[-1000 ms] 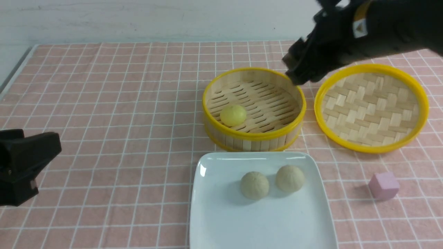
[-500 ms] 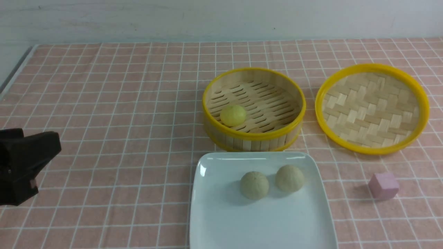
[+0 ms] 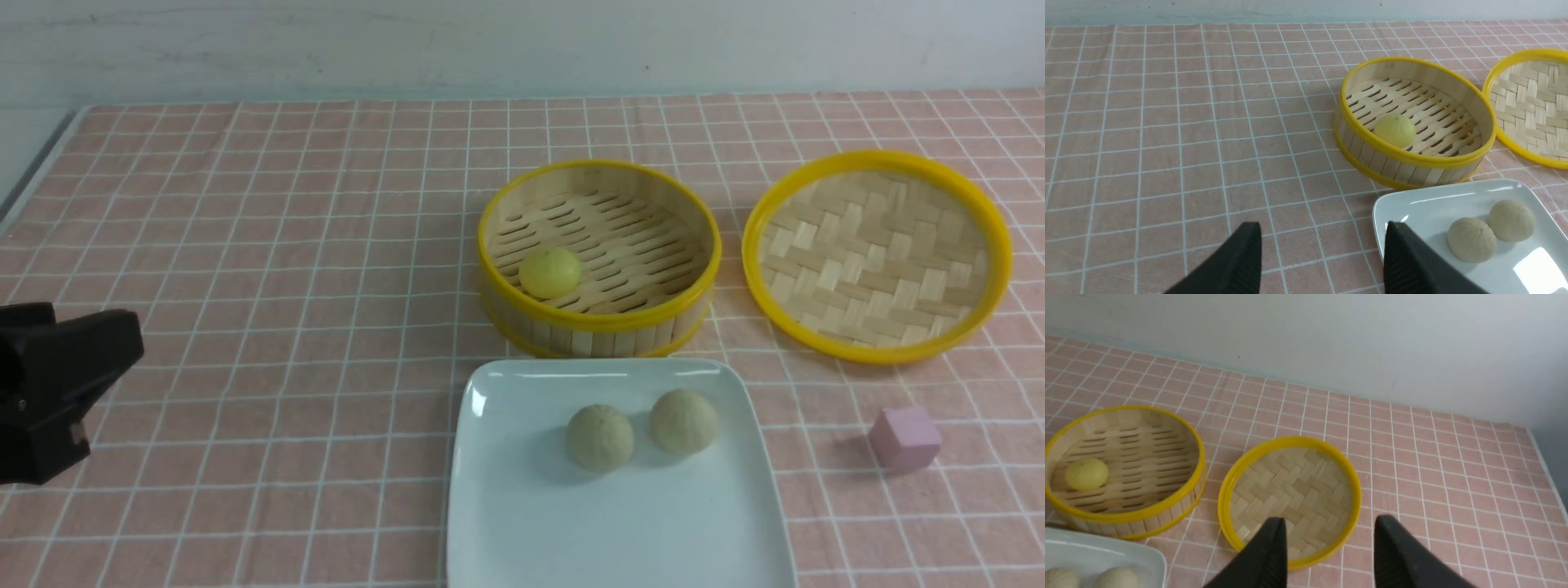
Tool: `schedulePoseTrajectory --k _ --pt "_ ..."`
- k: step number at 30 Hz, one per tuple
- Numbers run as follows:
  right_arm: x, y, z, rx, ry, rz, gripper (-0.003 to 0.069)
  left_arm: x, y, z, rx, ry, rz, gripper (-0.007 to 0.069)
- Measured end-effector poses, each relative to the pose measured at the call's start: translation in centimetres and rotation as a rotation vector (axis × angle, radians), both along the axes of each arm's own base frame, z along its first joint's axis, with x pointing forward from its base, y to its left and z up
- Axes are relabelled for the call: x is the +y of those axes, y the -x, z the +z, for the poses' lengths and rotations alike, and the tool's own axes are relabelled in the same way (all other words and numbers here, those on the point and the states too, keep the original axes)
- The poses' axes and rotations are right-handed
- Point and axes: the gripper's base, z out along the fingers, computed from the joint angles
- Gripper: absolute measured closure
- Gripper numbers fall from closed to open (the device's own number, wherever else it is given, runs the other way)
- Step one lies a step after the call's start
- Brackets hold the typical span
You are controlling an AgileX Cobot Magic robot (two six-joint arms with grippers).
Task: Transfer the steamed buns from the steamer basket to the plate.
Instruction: Use the left arm to grab the steamed stuffed bun that is closest to it
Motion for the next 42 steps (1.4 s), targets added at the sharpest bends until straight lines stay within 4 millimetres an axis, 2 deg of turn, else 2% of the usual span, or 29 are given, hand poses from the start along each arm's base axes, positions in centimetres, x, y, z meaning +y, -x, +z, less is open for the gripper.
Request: schedulePoseTrajectory --k 5,10,14,16,19,21,22,24,25,26,33,39,42 --pt "-0.9 2.5 -0.2 0.031 -0.052 0.068 0.0345 0.0 0.0 0.0 -0.003 0.000 0.002 0.0204" --pt "-0.8 4.3 -0.3 0.052 -0.137 0.164 0.0345 0.1 -0.1 0.1 -0.011 0.000 0.008 0.0204" --pt "-0.6 5.1 -1.8 0.095 -0.159 0.221 0.0345 0.1 -0.1 0.1 -0.012 0.000 0.009 0.0204" --pt "-0.6 5.3 -2.8 0.116 -0.150 0.231 0.0345 0.1 -0.1 0.1 -0.012 0.000 0.009 0.0204" --pt "-0.5 4.9 -5.9 0.152 -0.100 0.235 0.0345 0.1 -0.1 0.1 -0.015 0.000 0.011 0.0204" --pt "-0.3 4.6 -7.7 0.112 -0.096 0.245 0.0345 0.1 -0.1 0.1 -0.017 0.000 0.013 0.0204" --pt "-0.3 4.6 -8.0 0.118 -0.092 0.243 0.0345 0.1 -0.1 0.1 -0.017 0.000 0.013 0.0204" --pt "0.2 3.9 -10.7 0.071 -0.087 0.266 0.0345 0.1 -0.1 0.1 -0.017 0.000 0.013 0.0204" --pt "0.2 4.0 -10.6 0.057 -0.093 0.269 0.0345 0.1 -0.1 0.1 -0.017 0.000 0.013 0.0204" --pt "0.7 3.5 -12.7 0.026 -0.092 0.290 0.0345 0.1 -0.1 0.1 -0.017 0.000 0.013 0.0204" --pt "1.8 3.0 -19.1 -0.126 -0.135 0.379 0.0345 0.1 -0.1 0.1 -0.018 0.002 0.013 0.0204" --pt "1.4 3.7 -20.3 -0.200 -0.154 0.396 0.0347 -0.2 -0.3 0.5 -0.037 0.065 -0.002 0.0204" --pt "1.1 4.0 -20.3 -0.224 -0.147 0.394 0.0347 -0.6 -1.3 0.5 -0.039 0.126 -0.043 0.0204"
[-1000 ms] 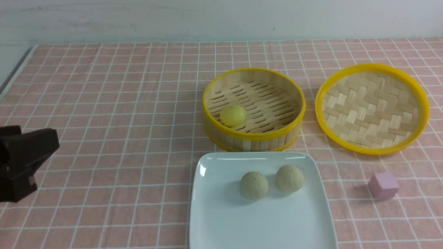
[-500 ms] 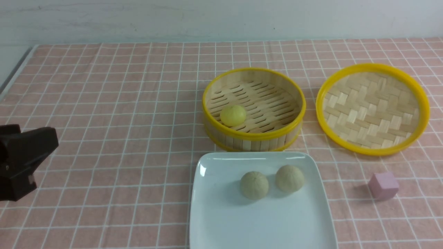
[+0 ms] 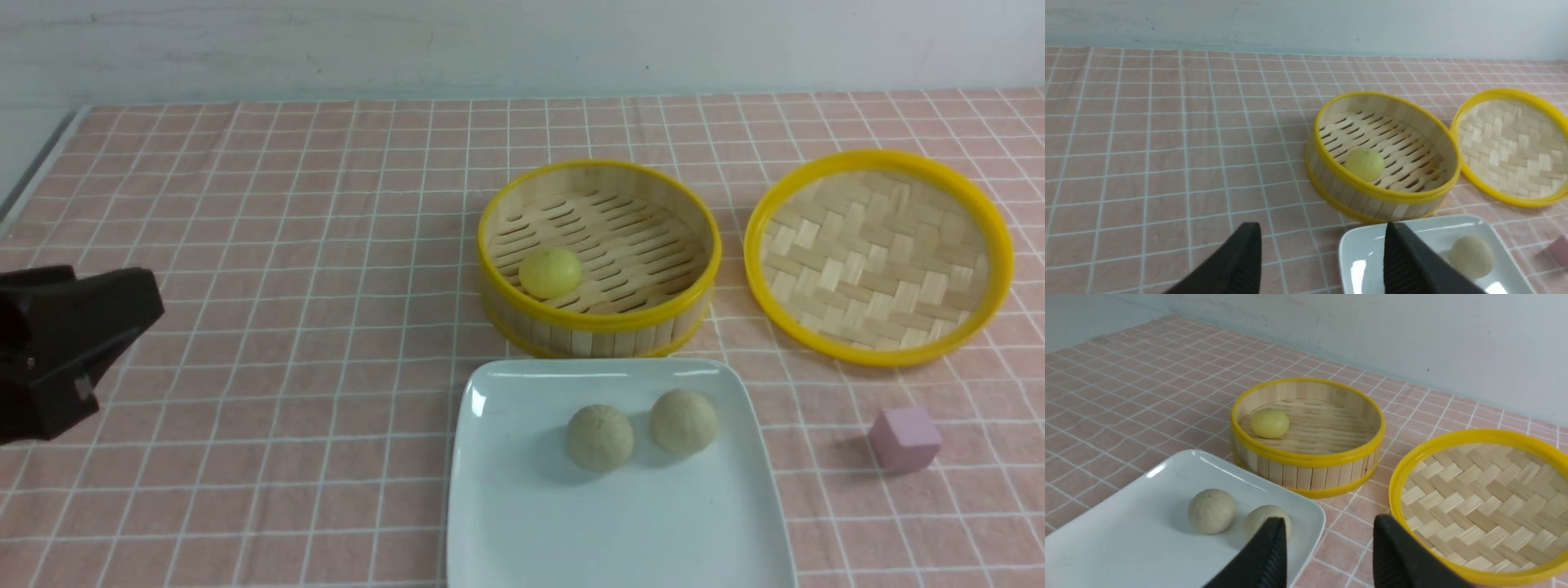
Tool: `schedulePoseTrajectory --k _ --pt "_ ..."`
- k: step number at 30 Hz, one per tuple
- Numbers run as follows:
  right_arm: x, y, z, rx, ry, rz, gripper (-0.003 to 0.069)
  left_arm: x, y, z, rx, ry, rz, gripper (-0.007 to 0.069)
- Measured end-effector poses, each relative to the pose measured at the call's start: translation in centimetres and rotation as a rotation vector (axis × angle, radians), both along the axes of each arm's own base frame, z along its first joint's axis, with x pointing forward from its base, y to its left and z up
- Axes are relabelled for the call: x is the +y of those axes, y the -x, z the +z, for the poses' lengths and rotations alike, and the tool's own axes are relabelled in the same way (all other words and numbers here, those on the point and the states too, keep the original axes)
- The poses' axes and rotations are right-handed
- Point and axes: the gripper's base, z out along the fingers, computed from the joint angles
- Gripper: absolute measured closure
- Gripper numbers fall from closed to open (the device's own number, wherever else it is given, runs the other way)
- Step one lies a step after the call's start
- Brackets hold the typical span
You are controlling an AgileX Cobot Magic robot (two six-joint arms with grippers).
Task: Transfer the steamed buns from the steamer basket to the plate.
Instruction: Use the left arm to grab the steamed stuffed bun that is closest to it
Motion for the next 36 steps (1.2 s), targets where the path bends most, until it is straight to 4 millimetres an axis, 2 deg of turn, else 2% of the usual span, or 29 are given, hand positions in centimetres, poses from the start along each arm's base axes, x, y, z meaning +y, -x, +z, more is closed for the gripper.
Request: schedulePoseTrajectory --k 5,9,15,20,21,26,31,36 --pt "-0.3 0.1 0.0 -0.020 0.024 -0.011 0.0347 -0.5 -2.6 -0.9 0.044 0.036 -0.094 0.0204" --pt "-0.3 0.1 0.0 -0.022 0.030 -0.013 0.0347 -0.8 -6.5 -2.6 0.166 0.092 -0.193 0.0204" --pt "-0.4 0.1 -0.3 0.010 0.050 -0.024 0.0347 -1.2 -11.1 -4.2 0.292 0.083 -0.356 0.0204" --pt "-0.5 0.1 -0.5 0.025 0.057 -0.030 0.0347 -1.1 -13.9 -4.7 0.316 0.068 -0.422 0.0204" --pt "-0.5 0.1 -0.5 0.025 0.057 -0.030 0.0347 -1.0 -14.9 -4.4 0.310 0.061 -0.430 0.0204" --pt "-0.5 0.1 -0.5 0.028 0.061 -0.032 0.0347 -1.8 -16.2 -3.5 0.283 -0.035 -0.469 0.0204" --pt "-0.5 0.1 -0.6 0.038 0.066 -0.035 0.0347 -5.3 -16.8 -1.5 0.182 -0.198 -0.496 0.0204" --pt "-0.6 0.1 -0.7 0.053 0.057 -0.041 0.0347 -7.8 -17.2 -0.8 0.100 -0.296 -0.423 0.0204"
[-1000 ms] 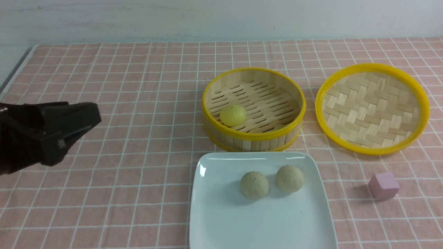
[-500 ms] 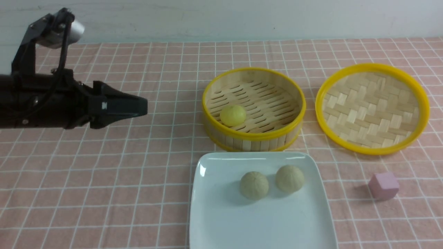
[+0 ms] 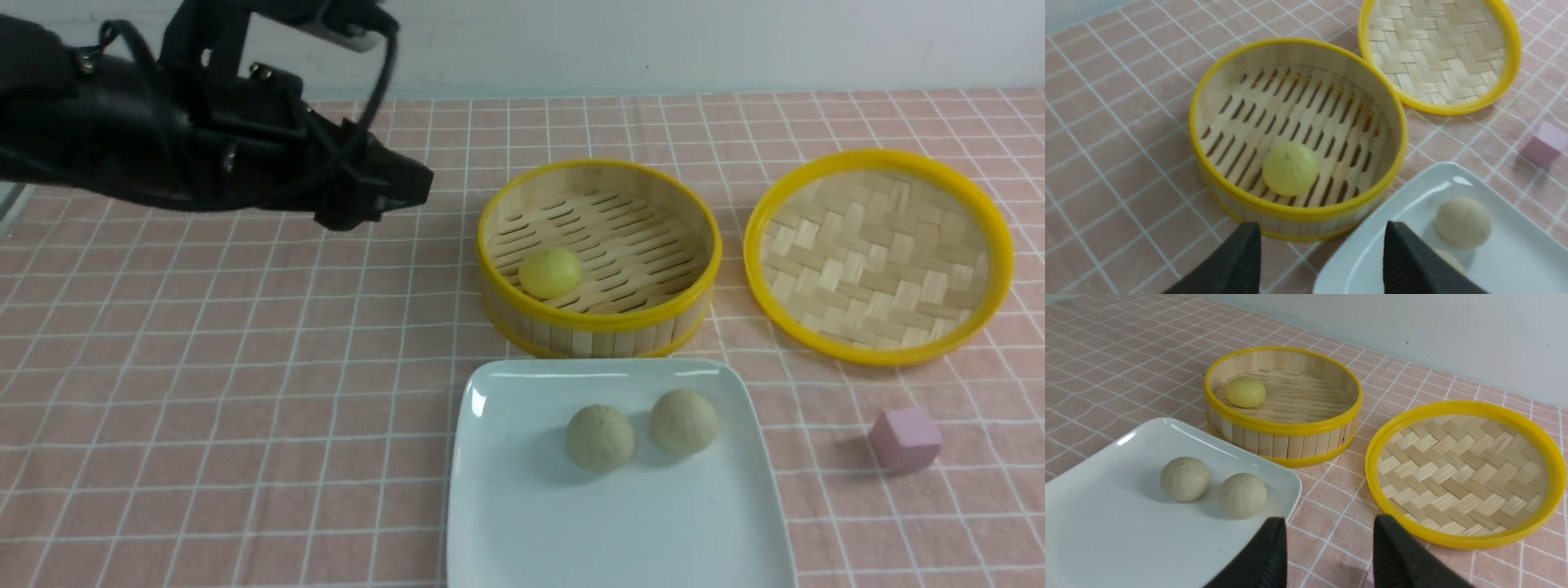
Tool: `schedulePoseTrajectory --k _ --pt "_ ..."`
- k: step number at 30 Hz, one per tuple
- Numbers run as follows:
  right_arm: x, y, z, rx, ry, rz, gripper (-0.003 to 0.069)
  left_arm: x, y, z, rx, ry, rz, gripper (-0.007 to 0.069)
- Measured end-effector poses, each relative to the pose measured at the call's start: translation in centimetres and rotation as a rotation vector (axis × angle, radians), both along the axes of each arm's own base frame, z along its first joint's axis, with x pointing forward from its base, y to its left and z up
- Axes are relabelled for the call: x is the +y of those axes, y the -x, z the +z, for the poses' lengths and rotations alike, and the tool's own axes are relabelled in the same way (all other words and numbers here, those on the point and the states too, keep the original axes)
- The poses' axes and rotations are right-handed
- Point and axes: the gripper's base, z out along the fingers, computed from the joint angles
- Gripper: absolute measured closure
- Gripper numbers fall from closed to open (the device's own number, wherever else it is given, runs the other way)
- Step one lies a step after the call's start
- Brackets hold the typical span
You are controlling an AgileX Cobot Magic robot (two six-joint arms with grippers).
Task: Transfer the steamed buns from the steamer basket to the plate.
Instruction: Use the left arm to grab the steamed stuffed bun that is closest to it
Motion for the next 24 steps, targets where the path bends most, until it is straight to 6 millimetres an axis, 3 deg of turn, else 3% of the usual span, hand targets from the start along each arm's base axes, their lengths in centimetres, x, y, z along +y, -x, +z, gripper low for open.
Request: schedulePoseTrajectory --k 6,8,9,14,19,24 --pt "-0.1 0.0 -0.2 0.018 0.004 -0.007 0.0347 -2.5 -1.1 -1.8 0.032 -0.023 0.068 0.0204" --pt "-0.1 0.0 -0.2 0.020 0.005 -0.008 0.0347 -3.1 -1.6 -3.0 0.062 -0.053 0.058 0.0204" --pt "-0.1 0.0 -0.2 0.020 0.005 -0.008 0.0347 -3.9 -2.5 -4.8 0.099 -0.095 0.042 0.0204" --pt "-0.1 0.0 -0.2 0.021 0.012 -0.010 0.0347 -4.9 -4.6 -7.6 0.164 -0.133 0.029 0.0193" --pt "-0.2 0.0 -0.5 0.048 0.027 -0.020 0.0347 -5.7 -6.4 -9.1 0.203 -0.147 0.015 0.0155" --pt "-0.3 0.1 -0.7 0.072 0.039 -0.028 0.0347 -6.4 -7.7 -9.3 0.195 -0.145 0.012 0.0140"
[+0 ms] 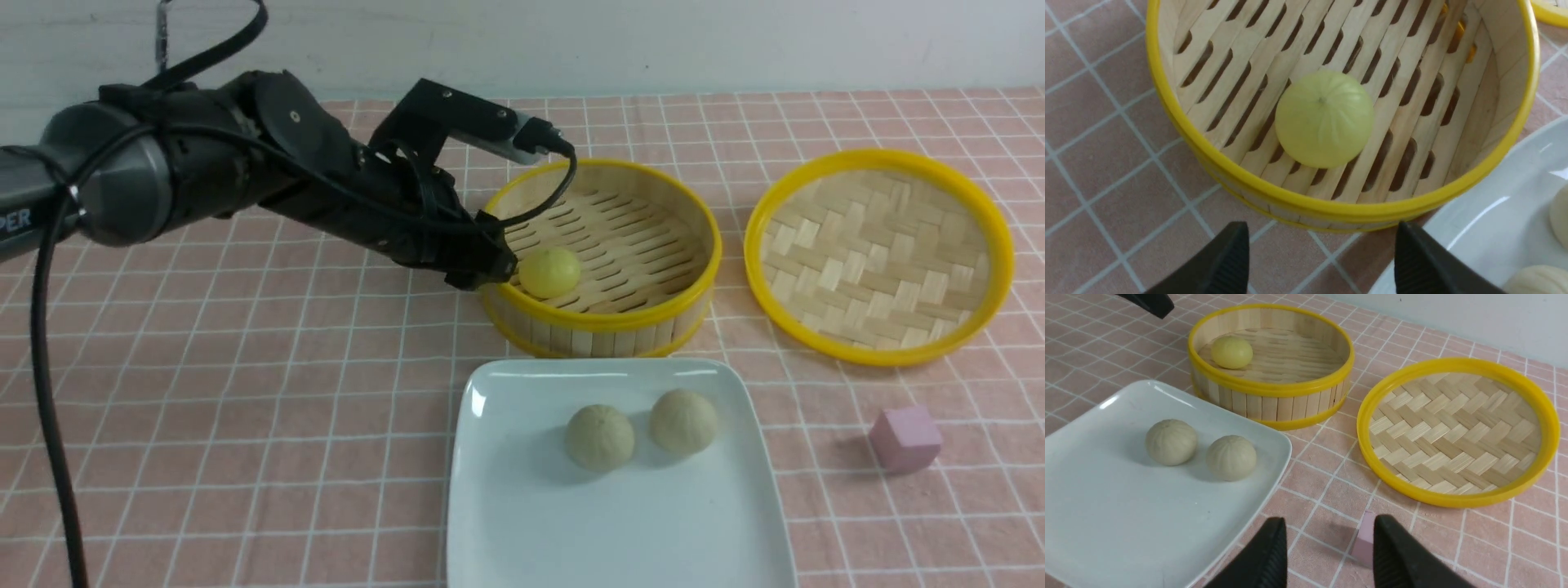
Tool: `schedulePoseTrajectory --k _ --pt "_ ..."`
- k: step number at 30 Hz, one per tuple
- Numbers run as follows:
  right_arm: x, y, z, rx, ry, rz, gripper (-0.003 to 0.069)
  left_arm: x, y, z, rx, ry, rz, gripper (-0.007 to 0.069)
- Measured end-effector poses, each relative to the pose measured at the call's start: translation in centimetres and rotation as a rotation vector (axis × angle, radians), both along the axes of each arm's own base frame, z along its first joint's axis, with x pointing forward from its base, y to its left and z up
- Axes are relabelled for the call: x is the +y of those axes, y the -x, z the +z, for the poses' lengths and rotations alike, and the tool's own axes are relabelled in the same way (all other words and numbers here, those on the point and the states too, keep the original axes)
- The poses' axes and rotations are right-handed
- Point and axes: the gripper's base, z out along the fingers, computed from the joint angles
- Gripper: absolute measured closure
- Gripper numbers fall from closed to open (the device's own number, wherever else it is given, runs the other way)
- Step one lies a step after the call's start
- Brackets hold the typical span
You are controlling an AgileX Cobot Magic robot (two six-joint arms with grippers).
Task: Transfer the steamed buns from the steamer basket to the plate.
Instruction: Use the left arm to grab the steamed stuffed bun that is closest to it
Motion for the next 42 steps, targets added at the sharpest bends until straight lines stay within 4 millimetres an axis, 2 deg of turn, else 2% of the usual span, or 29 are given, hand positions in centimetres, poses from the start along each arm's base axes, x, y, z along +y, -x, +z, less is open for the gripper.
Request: schedulePoseTrajectory --k 3,6,7,8,10,19,27,39,42 --pt "0.0 0.0 0.0 0.002 0.001 -0.001 0.0347 -0.7 -0.4 0.4 -0.028 -0.004 -0.022 0.0140" --pt "0.0 0.0 0.0 0.002 0.001 -0.001 0.0347 -2.2 -0.6 0.6 -0.056 -0.006 -0.062 0.0140" --pt "0.0 0.0 0.0 0.003 0.002 -0.001 0.0347 -3.3 -0.6 0.4 -0.069 -0.010 -0.084 0.0140" --pt "0.0 0.0 0.0 0.003 0.002 -0.001 0.0347 -3.3 -0.6 0.4 -0.069 -0.010 -0.084 0.0140" --pt "0.0 0.0 0.0 0.007 -0.004 0.001 0.0347 -4.6 -0.7 -0.3 -0.103 -0.035 -0.108 0.0140" --pt "0.1 0.1 -0.1 0.020 -0.017 0.004 0.0347 -4.6 -1.9 -2.1 -0.202 -0.160 -0.139 0.0140" --pt "0.1 0.1 -0.1 0.022 -0.015 0.004 0.0347 -4.8 -2.5 -2.9 -0.243 -0.176 -0.132 0.0140" --pt "0.1 0.1 -0.1 0.022 -0.015 0.004 0.0347 -5.3 -3.3 -5.3 -0.264 -0.207 -0.141 0.0140" --pt "0.1 0.1 -0.1 0.022 -0.015 0.004 0.0347 -5.4 -3.7 -5.4 -0.294 -0.204 -0.125 0.0161"
